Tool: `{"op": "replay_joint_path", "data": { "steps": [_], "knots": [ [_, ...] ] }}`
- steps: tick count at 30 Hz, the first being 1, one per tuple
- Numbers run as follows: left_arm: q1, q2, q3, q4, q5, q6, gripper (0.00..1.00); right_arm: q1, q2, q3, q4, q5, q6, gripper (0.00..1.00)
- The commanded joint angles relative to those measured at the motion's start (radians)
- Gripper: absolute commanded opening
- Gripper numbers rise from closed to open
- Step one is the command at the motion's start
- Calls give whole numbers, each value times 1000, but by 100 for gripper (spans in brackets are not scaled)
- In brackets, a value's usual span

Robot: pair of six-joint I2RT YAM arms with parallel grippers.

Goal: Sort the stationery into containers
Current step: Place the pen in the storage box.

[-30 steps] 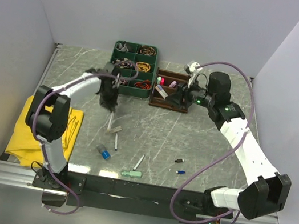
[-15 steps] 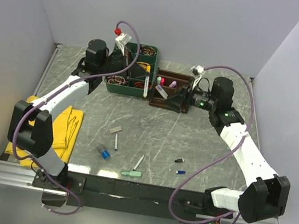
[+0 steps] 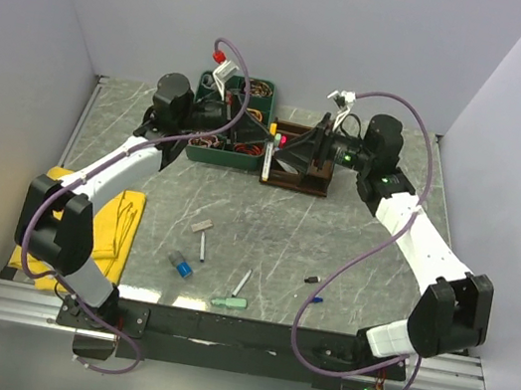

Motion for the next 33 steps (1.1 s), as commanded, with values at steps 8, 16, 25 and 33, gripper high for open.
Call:
{"op": "replay_joint_path", "data": {
  "steps": [8, 16, 25, 33],
  "knots": [
    [-4, -34, 2, 52, 7, -48, 1, 76, 73, 118, 23, -17, -29, 63],
    [-5, -28, 16, 43, -1, -64, 1, 87, 109, 148, 0, 26, -61, 38],
    [41, -28, 72, -233, -160, 152, 55, 86, 121, 231, -339, 122, -479, 5],
    [243, -41, 106, -228, -139, 183, 59, 86, 262, 309, -606, 417, -1000, 2]
  ]
}}
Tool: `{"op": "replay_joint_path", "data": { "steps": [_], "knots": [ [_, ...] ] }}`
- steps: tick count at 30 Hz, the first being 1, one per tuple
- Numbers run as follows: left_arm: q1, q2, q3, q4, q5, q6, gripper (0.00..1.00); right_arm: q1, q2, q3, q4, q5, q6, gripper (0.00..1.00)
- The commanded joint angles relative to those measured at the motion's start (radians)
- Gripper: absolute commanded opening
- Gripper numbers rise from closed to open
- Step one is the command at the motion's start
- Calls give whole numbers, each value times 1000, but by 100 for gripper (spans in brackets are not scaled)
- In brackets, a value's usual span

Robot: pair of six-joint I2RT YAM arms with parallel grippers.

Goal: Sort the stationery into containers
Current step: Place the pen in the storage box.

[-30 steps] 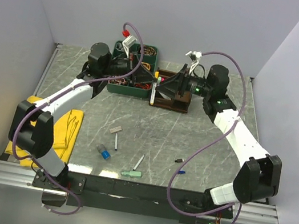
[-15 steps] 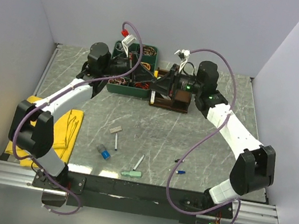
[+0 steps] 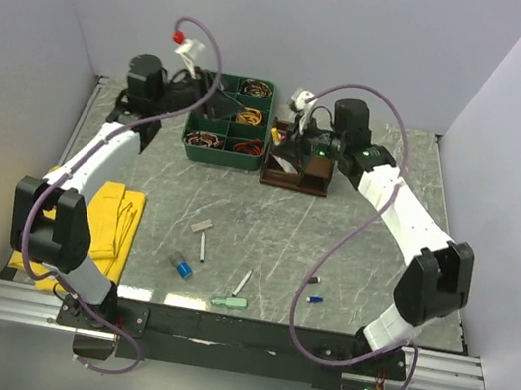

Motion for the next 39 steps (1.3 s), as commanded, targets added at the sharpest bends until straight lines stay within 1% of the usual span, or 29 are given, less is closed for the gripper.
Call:
{"op": "replay_joint_path", "data": {
  "steps": [1, 2, 5, 9, 12, 17, 25, 31, 39],
  "knots": [
    [92, -42, 44, -1, 7, 32, 59, -1, 90, 48, -151, 231, -336, 1],
    [106, -46, 44, -7, 4, 41, 59, -3, 106, 61, -156, 250, -376, 1],
    [118, -63, 21, 4, 7, 32, 59, -1, 165, 103, -156, 319, -418, 1],
    [118, -86, -31, 31, 14, 4, 59, 0, 243, 164, -165, 365, -433, 0],
    [118, -86, -42, 30, 12, 3, 59, -1, 277, 193, -159, 380, -449, 0],
    [123, -77, -47, 36, 18, -13, 60, 2, 317, 235, -170, 362, -440, 0],
    [133, -54, -47, 60, 21, -42, 60, 15, 303, 247, -196, 218, -401, 0],
    [135, -45, -48, 67, 24, -49, 60, 20, 324, 235, -162, 219, -413, 0],
    [135, -43, -44, 24, 20, -13, 60, 19, 389, 249, -122, 238, -442, 0]
  ]
}}
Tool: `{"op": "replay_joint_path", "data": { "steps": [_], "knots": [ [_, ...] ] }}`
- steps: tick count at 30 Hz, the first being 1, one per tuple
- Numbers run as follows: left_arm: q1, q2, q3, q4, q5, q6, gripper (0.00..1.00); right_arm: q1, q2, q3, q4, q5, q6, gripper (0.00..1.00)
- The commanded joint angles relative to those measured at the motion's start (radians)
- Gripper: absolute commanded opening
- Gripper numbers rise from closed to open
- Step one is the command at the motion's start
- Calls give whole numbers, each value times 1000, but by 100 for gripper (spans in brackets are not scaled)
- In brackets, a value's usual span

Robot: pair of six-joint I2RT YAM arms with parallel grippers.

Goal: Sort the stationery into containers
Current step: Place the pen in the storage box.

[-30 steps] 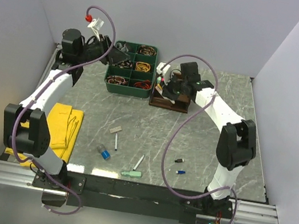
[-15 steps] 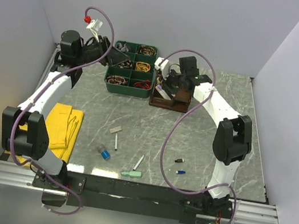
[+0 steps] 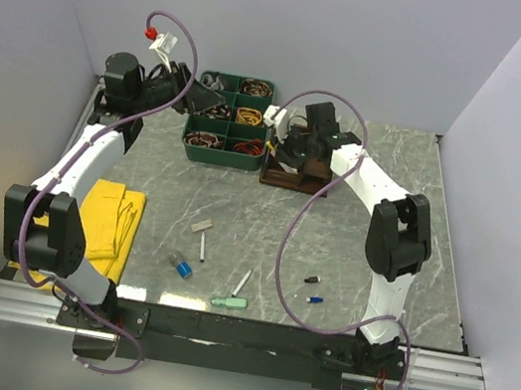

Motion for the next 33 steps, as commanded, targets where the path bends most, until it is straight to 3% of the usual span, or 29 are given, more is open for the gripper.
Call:
{"op": "replay_joint_path", "data": {
  "steps": [1, 23, 29, 33],
  "knots": [
    [4, 4, 0, 5, 16, 29, 60, 5, 40, 48, 41, -3, -31, 0],
    [3, 47, 40, -31, -1, 60, 60, -15, 75, -16, 156, 71, -62, 10],
    [3, 47, 37, -21, 1, 52, 61, -20, 60, -38, 175, 96, -53, 24],
    [3, 45, 29, -9, 2, 35, 61, -20, 45, -55, 176, 103, -45, 27]
  ]
}}
